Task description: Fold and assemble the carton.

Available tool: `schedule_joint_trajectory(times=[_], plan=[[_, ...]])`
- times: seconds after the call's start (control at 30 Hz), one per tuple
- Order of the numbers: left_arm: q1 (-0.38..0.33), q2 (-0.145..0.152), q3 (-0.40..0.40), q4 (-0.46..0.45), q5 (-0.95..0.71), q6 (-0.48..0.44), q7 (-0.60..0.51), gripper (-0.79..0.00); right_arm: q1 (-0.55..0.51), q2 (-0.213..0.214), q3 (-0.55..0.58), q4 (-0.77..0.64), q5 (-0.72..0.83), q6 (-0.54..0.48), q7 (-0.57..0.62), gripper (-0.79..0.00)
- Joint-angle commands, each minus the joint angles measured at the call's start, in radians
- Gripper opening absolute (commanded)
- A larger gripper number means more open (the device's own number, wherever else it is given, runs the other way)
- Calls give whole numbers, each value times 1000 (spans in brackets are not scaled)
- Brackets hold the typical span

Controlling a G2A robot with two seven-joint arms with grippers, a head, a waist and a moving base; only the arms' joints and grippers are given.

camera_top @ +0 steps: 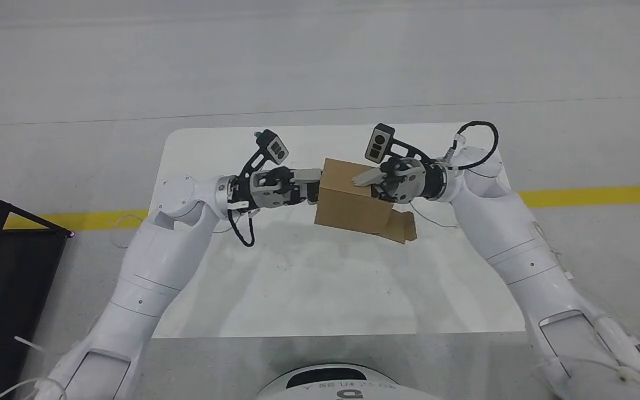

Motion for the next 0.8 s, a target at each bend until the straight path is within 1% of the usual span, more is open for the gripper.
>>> schedule_joint_trajectory(times=[0.0,0.23,0.4,0.57,0.77], plan=[[0,0,-2,5,4,-2,1,-576,1,0,0,2,0,-1,-1,-785],[3,4,-15,7,22,-8,-10,-563,1,-1,2,5,4,0,-3,-785],[9,8,-23,9,46,-15,-20,-539,1,-2,4,8,6,-1,-2,-785],[19,12,-24,11,94,-41,-37,-536,0,-1,8,9,7,0,-4,-785],[26,15,-33,2,102,-49,-34,-529,-3,-1,12,6,6,-2,-4,-785]])
